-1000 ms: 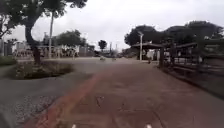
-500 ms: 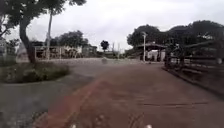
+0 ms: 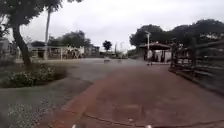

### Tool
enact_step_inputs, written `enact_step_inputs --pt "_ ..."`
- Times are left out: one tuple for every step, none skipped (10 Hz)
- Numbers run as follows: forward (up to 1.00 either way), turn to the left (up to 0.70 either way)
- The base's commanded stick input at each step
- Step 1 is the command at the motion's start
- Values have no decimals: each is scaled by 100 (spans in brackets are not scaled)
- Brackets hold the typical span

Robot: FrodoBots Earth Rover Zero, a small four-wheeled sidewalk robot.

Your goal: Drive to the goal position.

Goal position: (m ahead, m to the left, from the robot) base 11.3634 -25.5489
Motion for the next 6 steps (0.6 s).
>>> enact_step_inputs --pt "100 0" --pt "100 -17" --pt "100 -40" --pt "100 -40" --pt "100 -40" --pt "100 -40"
